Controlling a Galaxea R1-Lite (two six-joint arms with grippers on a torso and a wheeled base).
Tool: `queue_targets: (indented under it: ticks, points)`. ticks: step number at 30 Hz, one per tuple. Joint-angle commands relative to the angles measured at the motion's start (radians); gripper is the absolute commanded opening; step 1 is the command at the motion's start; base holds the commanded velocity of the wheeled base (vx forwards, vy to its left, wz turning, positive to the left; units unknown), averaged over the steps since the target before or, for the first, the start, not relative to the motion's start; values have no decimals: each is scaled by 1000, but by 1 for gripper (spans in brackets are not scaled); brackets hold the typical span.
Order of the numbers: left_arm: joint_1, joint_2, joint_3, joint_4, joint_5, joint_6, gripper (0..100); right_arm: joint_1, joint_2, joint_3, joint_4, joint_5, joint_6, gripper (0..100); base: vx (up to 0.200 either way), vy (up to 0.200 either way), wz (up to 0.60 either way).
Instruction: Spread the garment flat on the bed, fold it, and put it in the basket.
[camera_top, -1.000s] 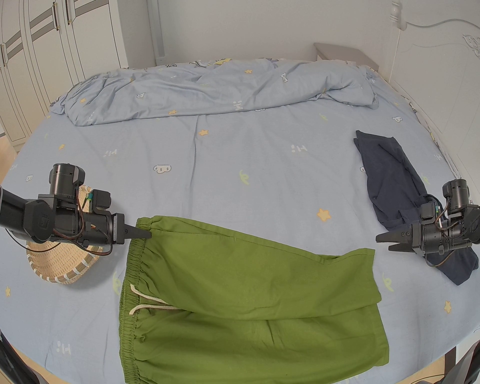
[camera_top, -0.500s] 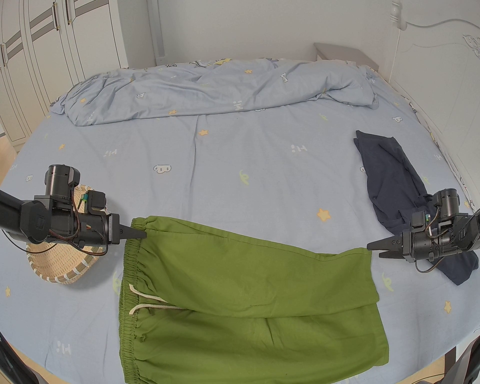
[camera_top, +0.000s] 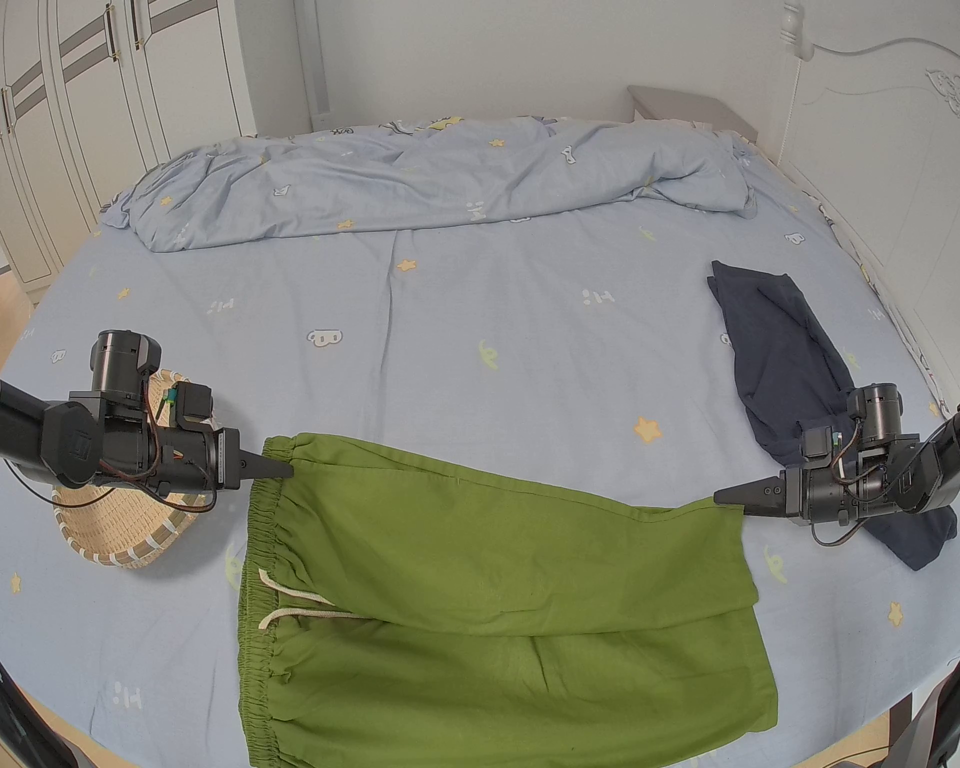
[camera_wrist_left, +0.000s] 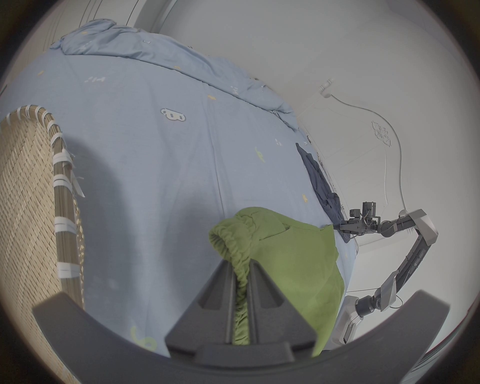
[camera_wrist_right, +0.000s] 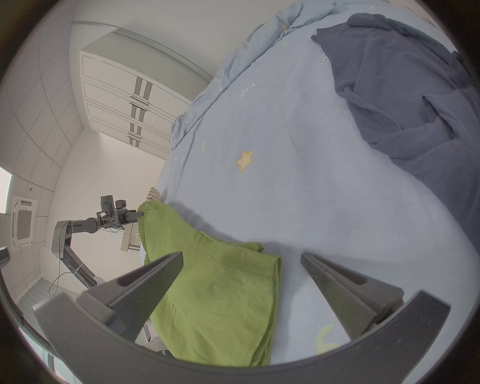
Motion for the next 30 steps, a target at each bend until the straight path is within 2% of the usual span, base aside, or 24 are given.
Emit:
queue_targets:
  ticks: [1, 3, 4, 24, 30]
  points:
    - [0, 3, 1, 0, -2, 0, 0, 6, 12, -1, -10, 0, 9, 100, 0, 0, 0]
    - [0, 4, 0, 0, -2, 0, 0, 14, 12, -1, -20, 0, 18, 100, 0, 0, 0]
    - [0, 4, 1, 0, -2, -2, 0, 14, 12, -1, -20, 0, 18, 0, 0, 0, 0]
    - [12, 3, -2, 0, -5, -2, 0, -11, 1, 16, -67, -1, 33, 0, 0, 0, 0]
    - [27, -28, 1, 0, -5, -3, 0, -6, -129, -13, -26, -10, 50, 0, 0, 0, 0]
